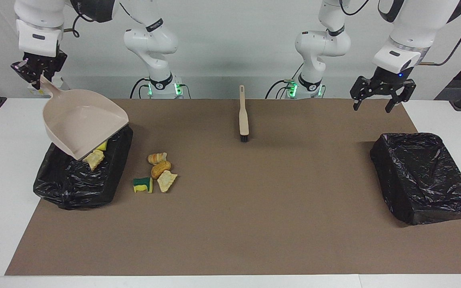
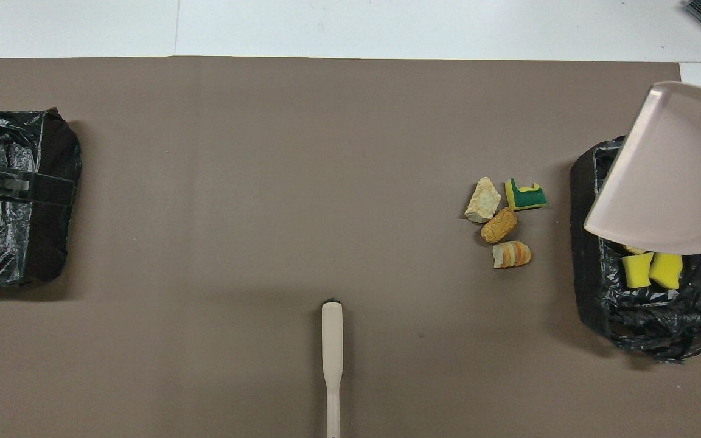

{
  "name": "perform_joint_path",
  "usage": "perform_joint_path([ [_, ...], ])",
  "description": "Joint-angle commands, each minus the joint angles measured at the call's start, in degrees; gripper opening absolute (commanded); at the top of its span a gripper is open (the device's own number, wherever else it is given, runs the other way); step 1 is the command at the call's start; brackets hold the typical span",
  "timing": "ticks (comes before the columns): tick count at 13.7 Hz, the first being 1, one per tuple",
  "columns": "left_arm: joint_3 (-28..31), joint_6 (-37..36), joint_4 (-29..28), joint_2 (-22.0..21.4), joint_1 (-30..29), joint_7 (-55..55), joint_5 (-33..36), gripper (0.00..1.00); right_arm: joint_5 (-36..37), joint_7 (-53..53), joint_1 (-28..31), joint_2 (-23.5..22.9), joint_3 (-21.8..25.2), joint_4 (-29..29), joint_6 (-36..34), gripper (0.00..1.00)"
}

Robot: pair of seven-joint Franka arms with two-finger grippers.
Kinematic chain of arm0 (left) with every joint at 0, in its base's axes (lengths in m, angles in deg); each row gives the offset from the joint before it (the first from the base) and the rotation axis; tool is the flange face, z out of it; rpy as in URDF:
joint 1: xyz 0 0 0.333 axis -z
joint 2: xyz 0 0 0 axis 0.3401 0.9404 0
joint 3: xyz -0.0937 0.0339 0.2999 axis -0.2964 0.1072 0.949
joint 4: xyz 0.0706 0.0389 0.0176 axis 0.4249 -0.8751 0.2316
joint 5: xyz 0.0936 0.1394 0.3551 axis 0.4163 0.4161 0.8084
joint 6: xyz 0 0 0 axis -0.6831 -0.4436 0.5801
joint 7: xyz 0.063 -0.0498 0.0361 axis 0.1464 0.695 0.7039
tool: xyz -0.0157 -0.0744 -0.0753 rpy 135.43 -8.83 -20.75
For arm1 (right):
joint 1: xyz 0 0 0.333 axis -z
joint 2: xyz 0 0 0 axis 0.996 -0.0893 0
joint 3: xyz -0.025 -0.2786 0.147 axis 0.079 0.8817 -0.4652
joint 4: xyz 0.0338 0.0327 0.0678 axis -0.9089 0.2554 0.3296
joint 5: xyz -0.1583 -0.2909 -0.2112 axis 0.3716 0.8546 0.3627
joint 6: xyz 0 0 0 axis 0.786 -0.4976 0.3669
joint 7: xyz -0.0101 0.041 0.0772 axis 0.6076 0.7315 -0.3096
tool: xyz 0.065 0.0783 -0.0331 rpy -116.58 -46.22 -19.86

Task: Sweep and dump trash in bin
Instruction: 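Tip the dustpan over the trash bag with the right gripper, then return the dustpan to the table center and release it with the right gripper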

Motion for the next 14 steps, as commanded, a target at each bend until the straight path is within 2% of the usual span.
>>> perform_joint_path([
  [1, -0.75, -2.68, 3.07, 1.81, -0.85, -1.23, 1.03, 1.00, -3.52, 9.60, -3.14, -3.99, -0.38, -1.32, 1.93, 0.00],
  [4, -0.83, -1.81, 3.07, 1.90, -0.76, -1.14, 1.20, 1.00, -7.56, 20.75, -7.00, -8.12, -0.38, -1.32, 5.10, 0.00],
  [9, -0.75, -2.59, 2.01, 0.76, -0.77, -1.14, 0.94, 1.00, -15.63, 52.20, -17.10, -14.62, -0.38, -1.32, 7.38, 0.00],
  [11, -0.75, -2.42, 2.27, 1.02, -0.85, -0.97, 0.94, 1.00, -18.64, 65.38, -22.81, -18.31, -0.38, -1.14, 10.80, 0.00],
  [14, -0.75, -2.24, 2.19, 0.76, -0.76, -0.62, 0.94, 1.00, -25.04, 74.48, -26.78, -20.43, -0.38, -0.97, 12.83, 0.00],
])
